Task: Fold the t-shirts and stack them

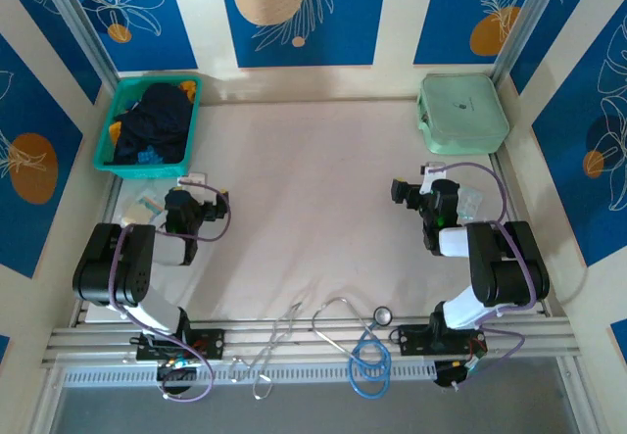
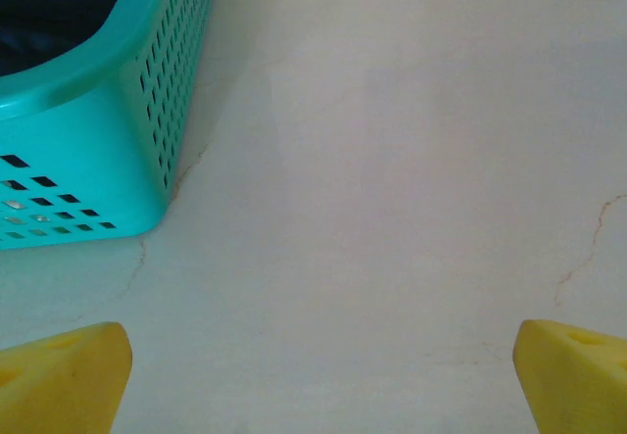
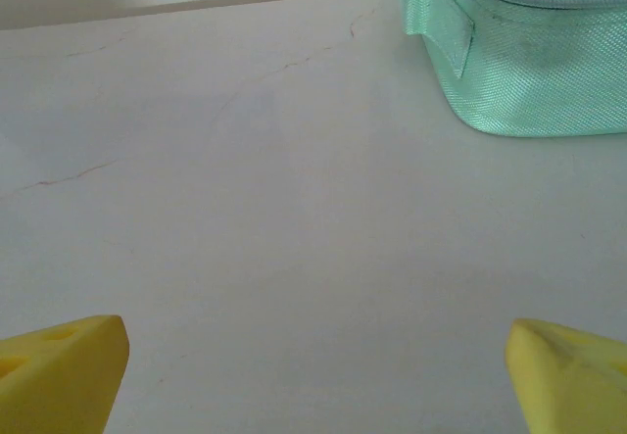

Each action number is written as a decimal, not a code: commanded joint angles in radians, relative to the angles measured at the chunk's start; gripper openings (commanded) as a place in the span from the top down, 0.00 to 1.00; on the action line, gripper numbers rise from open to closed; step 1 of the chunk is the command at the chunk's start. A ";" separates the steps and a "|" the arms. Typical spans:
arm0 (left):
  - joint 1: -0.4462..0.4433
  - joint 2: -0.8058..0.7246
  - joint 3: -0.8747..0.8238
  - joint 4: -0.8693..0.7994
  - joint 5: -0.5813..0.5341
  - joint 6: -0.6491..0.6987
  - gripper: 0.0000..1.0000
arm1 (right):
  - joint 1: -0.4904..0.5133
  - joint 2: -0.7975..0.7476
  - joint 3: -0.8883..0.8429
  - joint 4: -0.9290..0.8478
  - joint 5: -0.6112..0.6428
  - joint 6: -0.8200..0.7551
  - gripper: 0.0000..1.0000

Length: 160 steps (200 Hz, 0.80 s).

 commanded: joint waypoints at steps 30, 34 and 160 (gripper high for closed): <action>-0.009 -0.016 0.010 0.029 0.023 0.016 0.01 | 0.001 -0.012 -0.009 0.034 0.000 0.010 0.01; -0.009 -0.015 0.011 0.028 0.022 0.015 0.01 | 0.002 -0.012 -0.009 0.034 0.000 0.010 0.01; -0.009 -0.016 0.015 0.018 0.024 0.014 0.01 | -0.011 -0.013 -0.009 0.028 -0.028 0.015 0.01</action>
